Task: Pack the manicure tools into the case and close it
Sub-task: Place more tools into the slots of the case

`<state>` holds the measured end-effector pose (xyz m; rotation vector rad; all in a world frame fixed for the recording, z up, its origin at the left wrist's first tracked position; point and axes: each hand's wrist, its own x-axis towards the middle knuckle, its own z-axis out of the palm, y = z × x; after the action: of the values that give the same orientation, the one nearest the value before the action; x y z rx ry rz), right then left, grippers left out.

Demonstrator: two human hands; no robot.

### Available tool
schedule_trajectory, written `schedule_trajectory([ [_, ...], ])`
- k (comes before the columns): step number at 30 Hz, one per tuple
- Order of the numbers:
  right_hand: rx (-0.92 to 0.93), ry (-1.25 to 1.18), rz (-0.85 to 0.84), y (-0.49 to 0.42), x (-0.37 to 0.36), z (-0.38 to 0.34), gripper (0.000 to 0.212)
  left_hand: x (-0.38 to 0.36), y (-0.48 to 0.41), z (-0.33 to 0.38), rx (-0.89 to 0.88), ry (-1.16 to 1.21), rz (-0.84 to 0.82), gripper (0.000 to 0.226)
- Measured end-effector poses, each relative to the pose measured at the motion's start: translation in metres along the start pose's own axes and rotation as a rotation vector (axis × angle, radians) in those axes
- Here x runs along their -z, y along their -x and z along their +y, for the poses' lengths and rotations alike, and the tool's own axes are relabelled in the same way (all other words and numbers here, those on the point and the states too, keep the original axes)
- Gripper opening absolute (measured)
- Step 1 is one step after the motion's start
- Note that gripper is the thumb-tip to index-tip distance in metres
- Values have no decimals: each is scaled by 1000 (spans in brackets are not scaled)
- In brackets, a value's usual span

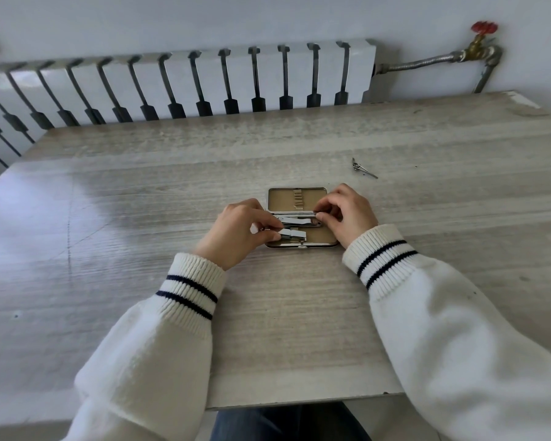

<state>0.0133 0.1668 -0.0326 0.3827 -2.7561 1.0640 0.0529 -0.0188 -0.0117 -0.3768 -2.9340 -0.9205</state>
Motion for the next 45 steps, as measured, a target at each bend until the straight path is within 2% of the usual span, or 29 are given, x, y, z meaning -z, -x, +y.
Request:
schedule_trajectory([
  [19,5,23,-5,2,1,-1,10,2,-2,-7,-28,-46,-3,17],
  [22,16,0,-68,5,6,-3,20,1,-2,-8,-25,-39,-1,17],
  [26,46,33,-300,10,12,-5,52,2,-2,-9,-11,-38,14,18],
  [28,56,75,-328,11,13,-6,63,1,-3,-9,-11,-31,14,17],
  [45,68,110,-302,7,5,-3,67,-2,-5,-8,-56,-35,39,18],
])
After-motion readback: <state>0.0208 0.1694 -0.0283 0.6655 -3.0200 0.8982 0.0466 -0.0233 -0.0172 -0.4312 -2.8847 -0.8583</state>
